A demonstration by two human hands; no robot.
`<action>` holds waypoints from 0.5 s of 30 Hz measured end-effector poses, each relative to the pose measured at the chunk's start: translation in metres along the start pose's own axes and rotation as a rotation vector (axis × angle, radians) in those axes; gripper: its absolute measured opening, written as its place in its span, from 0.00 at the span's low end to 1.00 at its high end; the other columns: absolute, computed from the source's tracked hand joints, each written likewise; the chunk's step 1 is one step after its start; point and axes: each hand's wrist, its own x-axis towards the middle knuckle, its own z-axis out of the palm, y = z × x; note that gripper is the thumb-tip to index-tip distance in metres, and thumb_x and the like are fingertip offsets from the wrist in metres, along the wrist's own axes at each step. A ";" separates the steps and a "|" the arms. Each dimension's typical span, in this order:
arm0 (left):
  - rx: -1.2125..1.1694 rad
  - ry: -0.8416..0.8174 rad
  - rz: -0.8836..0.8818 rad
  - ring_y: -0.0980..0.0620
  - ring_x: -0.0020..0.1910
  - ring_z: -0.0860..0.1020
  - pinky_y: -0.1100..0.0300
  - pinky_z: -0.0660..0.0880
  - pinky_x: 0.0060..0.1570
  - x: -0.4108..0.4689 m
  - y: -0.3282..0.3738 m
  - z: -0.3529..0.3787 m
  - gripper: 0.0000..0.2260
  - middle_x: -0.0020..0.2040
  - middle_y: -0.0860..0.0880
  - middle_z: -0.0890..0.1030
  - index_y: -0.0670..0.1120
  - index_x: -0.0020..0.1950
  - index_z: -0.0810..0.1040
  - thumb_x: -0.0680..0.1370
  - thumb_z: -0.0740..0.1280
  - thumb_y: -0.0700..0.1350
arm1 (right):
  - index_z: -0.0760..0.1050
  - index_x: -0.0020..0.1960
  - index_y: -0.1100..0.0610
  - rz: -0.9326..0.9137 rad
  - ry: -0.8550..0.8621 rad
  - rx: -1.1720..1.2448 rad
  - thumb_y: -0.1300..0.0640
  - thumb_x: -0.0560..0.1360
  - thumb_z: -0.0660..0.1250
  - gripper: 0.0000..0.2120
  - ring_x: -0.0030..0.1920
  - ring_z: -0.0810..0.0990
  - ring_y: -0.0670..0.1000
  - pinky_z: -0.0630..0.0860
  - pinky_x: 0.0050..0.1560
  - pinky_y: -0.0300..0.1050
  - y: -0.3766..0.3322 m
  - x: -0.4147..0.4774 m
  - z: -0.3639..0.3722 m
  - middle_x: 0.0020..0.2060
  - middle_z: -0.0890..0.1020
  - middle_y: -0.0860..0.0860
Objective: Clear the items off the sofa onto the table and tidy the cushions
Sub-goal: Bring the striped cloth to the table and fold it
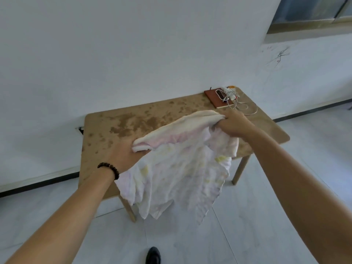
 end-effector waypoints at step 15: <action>-0.493 0.425 0.027 0.56 0.32 0.69 0.61 0.67 0.32 -0.018 0.214 0.032 0.04 0.32 0.47 0.74 0.38 0.37 0.72 0.72 0.61 0.33 | 0.75 0.66 0.53 -0.315 -0.175 1.111 0.61 0.70 0.68 0.24 0.58 0.82 0.55 0.79 0.58 0.52 0.050 -0.075 -0.034 0.59 0.82 0.55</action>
